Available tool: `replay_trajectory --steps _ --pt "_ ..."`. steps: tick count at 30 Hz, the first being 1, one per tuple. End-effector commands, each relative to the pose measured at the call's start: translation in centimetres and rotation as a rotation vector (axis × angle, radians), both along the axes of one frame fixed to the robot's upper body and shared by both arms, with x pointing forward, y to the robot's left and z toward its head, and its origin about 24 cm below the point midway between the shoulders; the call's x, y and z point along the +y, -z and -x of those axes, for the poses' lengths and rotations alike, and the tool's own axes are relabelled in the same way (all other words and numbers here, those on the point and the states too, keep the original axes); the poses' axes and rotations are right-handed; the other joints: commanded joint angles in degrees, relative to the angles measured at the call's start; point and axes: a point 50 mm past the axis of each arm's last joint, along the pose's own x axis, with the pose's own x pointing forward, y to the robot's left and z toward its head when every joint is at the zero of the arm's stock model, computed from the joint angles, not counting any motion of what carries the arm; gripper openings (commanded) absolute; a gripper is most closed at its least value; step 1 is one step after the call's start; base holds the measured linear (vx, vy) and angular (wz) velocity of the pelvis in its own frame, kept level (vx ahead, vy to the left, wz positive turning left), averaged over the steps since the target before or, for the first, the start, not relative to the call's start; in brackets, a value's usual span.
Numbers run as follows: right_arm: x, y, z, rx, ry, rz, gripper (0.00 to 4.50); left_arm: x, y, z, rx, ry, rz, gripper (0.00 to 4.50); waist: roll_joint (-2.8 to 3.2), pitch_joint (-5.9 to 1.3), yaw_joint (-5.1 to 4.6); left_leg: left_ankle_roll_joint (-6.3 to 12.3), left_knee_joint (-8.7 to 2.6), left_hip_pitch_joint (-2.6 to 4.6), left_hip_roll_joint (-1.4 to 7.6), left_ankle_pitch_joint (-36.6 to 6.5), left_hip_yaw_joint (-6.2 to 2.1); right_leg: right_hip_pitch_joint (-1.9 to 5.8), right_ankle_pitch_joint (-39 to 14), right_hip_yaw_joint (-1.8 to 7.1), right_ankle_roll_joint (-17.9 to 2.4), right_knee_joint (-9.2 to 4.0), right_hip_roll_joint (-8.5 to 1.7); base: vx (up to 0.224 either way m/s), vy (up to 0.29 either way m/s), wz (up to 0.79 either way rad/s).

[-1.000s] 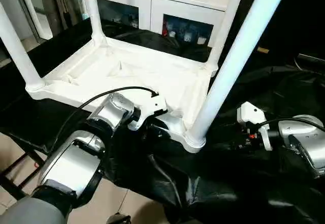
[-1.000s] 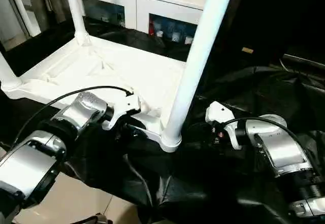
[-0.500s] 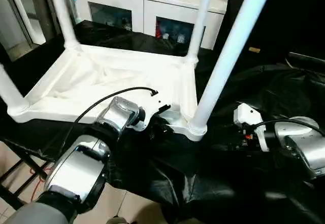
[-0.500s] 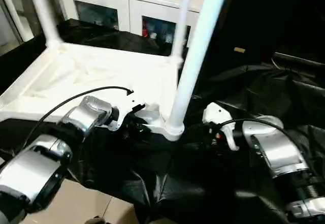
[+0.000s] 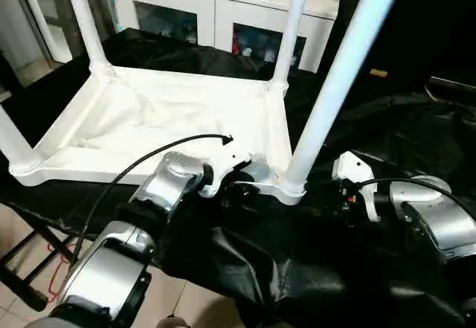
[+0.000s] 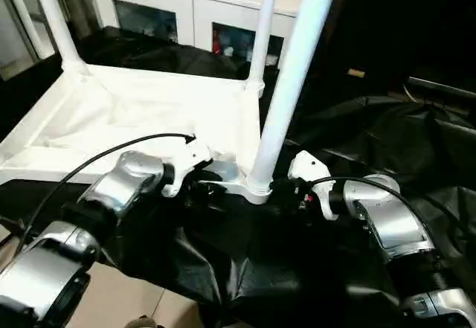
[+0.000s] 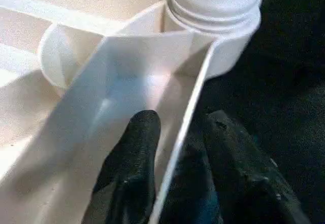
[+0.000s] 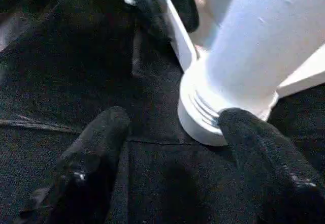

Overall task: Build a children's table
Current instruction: Rotate leg to tighten

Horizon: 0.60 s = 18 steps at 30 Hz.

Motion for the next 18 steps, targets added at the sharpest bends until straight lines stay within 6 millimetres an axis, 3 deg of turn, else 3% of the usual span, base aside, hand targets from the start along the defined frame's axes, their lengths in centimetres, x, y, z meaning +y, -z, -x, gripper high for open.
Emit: replay_trajectory --steps 1,6,15,18 --pt "-0.1 -0.2 0.0 -0.004 0.011 -0.008 3.70 -0.3 0.0 0.3 -0.006 0.047 -0.017 1.88 -0.53 -3.80 0.13 3.31 -3.36 -0.17 0.06 -8.77 0.35 3.35 -4.76 2.18 -11.82 -4.35 -3.15 0.000 0.000 0.00" --pt "-0.6 -0.1 0.0 -0.025 0.016 0.040 4.09 0.1 -0.8 -0.6 -0.038 0.064 -0.005 1.91 -0.29 -3.83 0.24 3.44 -3.26 -0.09 -0.05 -8.24 0.45 3.39 -2.91 2.18 -12.38 -4.30 -3.08 0.000 0.000 0.00" --pt "-0.8 0.2 0.4 -0.010 0.013 0.051 4.09 -0.4 -3.1 -1.5 -0.081 0.134 0.102 1.91 -0.04 -3.83 0.62 2.78 -3.27 0.05 0.06 -9.46 0.41 3.52 -2.49 2.17 -13.43 -4.21 -3.19 0.000 0.000 0.00" --pt "-0.9 0.2 0.4 -0.010 0.012 0.053 4.17 -0.4 -3.4 -1.5 -0.084 0.165 0.106 1.57 -0.02 -3.89 0.76 3.10 -3.15 -0.03 -0.04 -8.69 0.47 3.62 -0.87 2.15 -13.67 -4.02 -3.09 0.000 0.000 0.00"
